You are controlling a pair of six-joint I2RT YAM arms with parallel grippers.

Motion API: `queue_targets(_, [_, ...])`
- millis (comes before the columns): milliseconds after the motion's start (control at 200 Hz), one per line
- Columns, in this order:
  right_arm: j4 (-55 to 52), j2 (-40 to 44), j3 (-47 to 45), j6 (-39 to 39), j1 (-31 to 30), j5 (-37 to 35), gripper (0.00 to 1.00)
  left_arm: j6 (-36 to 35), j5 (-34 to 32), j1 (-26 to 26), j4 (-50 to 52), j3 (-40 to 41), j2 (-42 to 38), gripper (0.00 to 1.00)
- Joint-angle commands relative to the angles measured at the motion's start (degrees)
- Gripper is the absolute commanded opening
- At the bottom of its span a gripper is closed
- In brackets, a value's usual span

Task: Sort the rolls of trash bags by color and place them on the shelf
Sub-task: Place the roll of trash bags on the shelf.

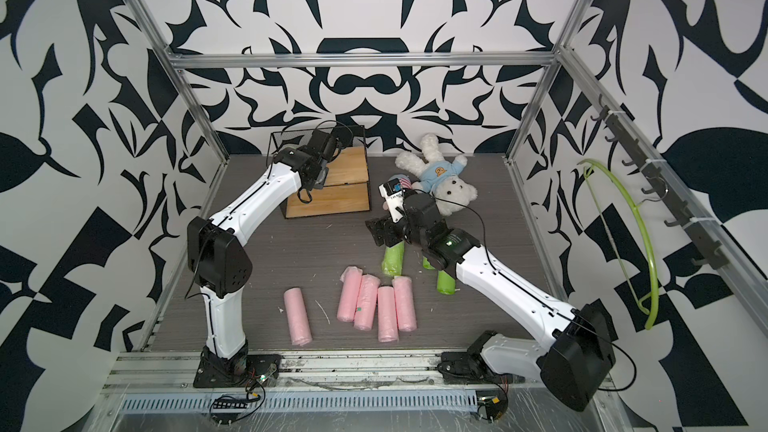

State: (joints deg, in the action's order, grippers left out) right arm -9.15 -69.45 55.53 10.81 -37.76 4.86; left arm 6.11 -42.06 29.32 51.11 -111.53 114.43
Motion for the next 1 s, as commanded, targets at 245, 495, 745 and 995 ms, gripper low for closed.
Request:
queue_targets(245, [-0.2,0.8,0.4,-1.1,-0.4,-1.7,0.85,-0.1,-2.2,-0.3,-1.5,-0.4,-0.1,0.51])
queue_targets(495, [-0.3,0.6,0.3,-0.6,-0.4,-1.5,0.85,-0.2,-1.5,-0.3,-2.2,0.3,-0.8,0.57])
queue_targets(745, [-1.3,1.5,-0.6,-0.3,-0.4,-2.5,0.85,0.3,-1.2,-0.2,-2.1,1.4,-2.6,0.65])
queue_targets(995, [-6.5,0.5,0.1,1.2,-0.3,-5.6,0.85,0.7,0.4,0.8,-2.8,1.9,-5.4,0.71])
